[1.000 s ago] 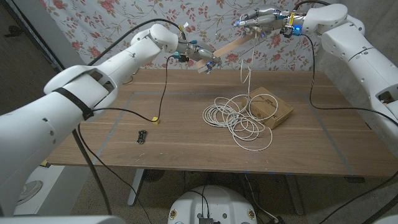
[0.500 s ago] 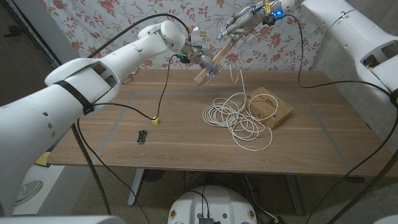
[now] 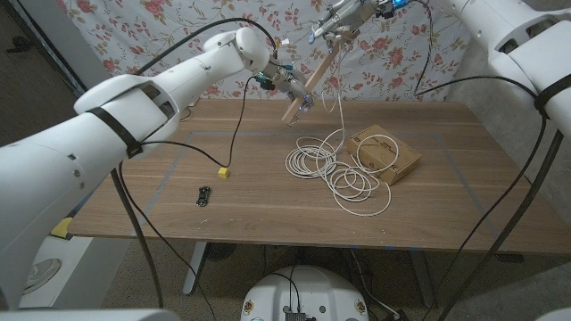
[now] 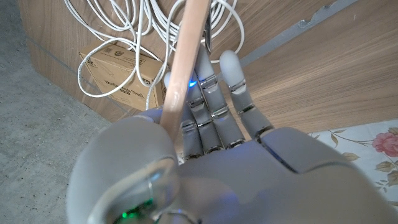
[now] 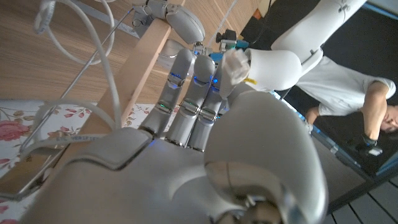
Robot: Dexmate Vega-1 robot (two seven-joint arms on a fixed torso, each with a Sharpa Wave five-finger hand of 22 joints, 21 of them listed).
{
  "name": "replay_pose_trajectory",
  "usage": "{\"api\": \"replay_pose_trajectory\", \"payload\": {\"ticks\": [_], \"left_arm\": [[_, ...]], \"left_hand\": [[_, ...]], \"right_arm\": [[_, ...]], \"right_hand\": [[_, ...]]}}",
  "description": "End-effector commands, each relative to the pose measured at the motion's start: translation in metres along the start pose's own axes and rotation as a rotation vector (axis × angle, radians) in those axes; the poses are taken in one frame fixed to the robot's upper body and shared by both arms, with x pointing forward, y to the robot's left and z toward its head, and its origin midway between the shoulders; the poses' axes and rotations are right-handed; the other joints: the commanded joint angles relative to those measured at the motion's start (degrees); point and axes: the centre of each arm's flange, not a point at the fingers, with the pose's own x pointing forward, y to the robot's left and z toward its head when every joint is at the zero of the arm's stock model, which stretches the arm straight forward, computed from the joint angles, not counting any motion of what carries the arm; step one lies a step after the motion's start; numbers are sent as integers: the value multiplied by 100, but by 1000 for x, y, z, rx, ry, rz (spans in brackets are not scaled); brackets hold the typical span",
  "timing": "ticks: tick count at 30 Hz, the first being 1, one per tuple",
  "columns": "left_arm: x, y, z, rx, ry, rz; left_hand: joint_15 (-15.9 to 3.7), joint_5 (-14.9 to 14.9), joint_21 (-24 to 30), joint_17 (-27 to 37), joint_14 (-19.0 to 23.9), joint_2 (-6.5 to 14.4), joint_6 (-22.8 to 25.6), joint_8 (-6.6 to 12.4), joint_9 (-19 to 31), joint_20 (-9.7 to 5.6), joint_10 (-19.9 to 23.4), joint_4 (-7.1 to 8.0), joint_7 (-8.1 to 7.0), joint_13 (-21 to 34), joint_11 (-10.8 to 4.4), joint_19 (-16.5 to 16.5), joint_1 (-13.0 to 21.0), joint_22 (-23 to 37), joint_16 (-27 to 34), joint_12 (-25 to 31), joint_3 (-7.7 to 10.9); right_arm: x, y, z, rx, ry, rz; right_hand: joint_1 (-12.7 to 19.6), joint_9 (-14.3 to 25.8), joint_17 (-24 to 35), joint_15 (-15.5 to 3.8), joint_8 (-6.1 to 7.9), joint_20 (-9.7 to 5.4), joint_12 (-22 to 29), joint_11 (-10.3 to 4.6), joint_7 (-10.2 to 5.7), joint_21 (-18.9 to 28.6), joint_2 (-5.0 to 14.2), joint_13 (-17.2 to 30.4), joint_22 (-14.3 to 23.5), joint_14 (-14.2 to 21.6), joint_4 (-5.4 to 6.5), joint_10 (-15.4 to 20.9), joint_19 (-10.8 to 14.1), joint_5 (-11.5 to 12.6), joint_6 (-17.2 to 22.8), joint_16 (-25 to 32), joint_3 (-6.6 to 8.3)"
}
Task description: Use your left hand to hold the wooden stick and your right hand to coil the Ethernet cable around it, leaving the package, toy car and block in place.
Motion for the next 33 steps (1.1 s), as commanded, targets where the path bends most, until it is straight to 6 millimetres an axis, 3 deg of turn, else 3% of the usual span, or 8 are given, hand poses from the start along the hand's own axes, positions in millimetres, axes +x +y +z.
{"api": "replay_pose_trajectory", "payload": {"ticks": [1,5,15,27,33], "left_arm": [[9,2,6,-10,10,-66],[14,1,8,-8,32,-98],[19,0,14,-9,32,-112],[25,-2,17,-18,37,-109],[29,-1,13,-28,54,-78]], "left_hand": [[-384,5,45,6858,391,-9,47,-67,-26,-60,161,-42,85,6969,-102,181,38,-3,1899,119,42],[-470,2,65,6860,470,16,69,-43,-30,-145,178,-56,125,6968,-125,358,73,-26,1910,115,74],[-463,-10,91,6867,455,13,53,-30,-28,-126,172,-54,114,6969,-152,286,97,87,1896,112,98],[-454,-26,69,6869,458,9,38,-33,-50,-104,174,-49,123,6969,-135,275,115,97,1892,113,110],[-464,-34,62,6870,448,11,32,-22,-42,-108,175,-46,136,6969,-134,274,124,101,1886,113,116]], "right_arm": [[-30,13,-27,192,108,-213],[-24,19,-11,145,183,-196],[-1,28,21,47,126,-47],[6,6,47,91,-20,37],[6,-9,46,212,-155,20]], "right_hand": [[131,49,1,-183,56,1,40,-49,438,84,273,46,-8,62,-6,17,80,5,403,84,95],[94,90,-5,-158,68,41,21,9,413,145,273,27,-7,61,-4,31,88,22,335,127,138],[-17,213,-17,-160,189,39,43,69,402,373,229,102,86,99,0,76,164,68,329,209,221],[-142,370,-15,-98,338,57,10,96,388,475,193,125,18,53,-37,90,97,88,309,298,307],[-225,389,-13,-47,355,92,-15,139,387,538,161,167,-11,-36,-85,31,61,78,210,348,346]]}}
